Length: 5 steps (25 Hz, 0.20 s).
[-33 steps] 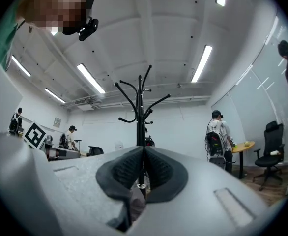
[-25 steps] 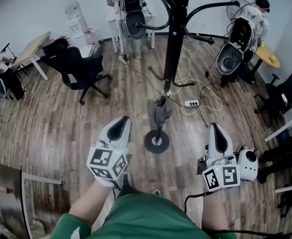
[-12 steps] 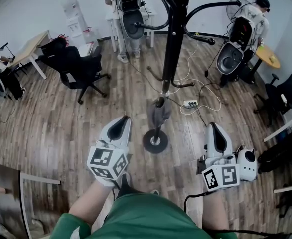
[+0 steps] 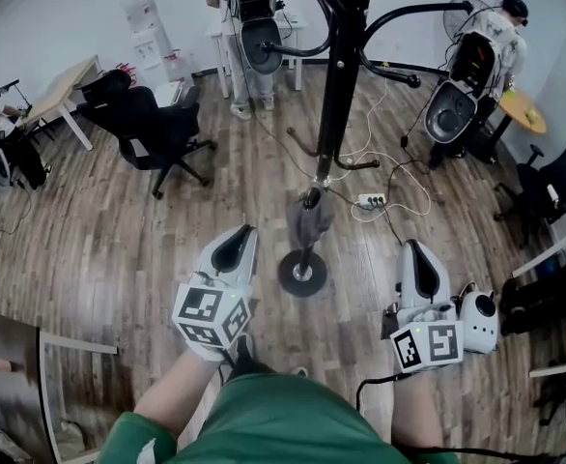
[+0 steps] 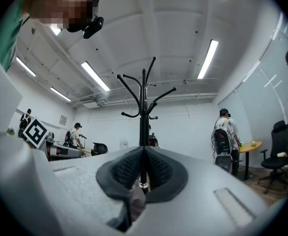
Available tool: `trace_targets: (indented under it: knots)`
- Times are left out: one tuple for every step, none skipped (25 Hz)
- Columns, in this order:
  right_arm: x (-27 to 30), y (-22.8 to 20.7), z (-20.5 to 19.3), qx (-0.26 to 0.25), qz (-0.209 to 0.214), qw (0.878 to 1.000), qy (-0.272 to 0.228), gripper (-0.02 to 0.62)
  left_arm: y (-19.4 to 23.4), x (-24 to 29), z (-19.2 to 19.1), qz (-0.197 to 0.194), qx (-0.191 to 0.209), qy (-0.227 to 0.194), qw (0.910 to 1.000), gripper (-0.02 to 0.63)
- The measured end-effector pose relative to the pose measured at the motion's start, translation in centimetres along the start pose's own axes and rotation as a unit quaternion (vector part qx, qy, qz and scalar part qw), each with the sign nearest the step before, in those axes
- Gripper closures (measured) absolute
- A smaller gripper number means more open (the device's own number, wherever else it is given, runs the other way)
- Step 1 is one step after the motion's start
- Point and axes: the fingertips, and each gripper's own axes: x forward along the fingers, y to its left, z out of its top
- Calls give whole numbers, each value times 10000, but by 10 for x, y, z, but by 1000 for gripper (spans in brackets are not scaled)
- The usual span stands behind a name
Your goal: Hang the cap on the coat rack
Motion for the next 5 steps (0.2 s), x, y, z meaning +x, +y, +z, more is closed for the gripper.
trace_targets:
  knots:
    - [0,0,0,-4,5,10000,2,585,0,0,-1,3,-2,9,10000,566]
    - [1,0,-1,-7,9,10000,5,586,1,1,-2,6,-5,20,10000,566]
    - [2,1,-2,-9,14,10000,9,585,1,1,-4,10,-8,35,10000,566]
    - [3,1,-3,-12,17,10000,16,584,2,2,-6,13,-12,53,10000,566]
    - [3,1,-4,-15,21,10000,24,584,3,3,-8,16,-15,72,10000,566]
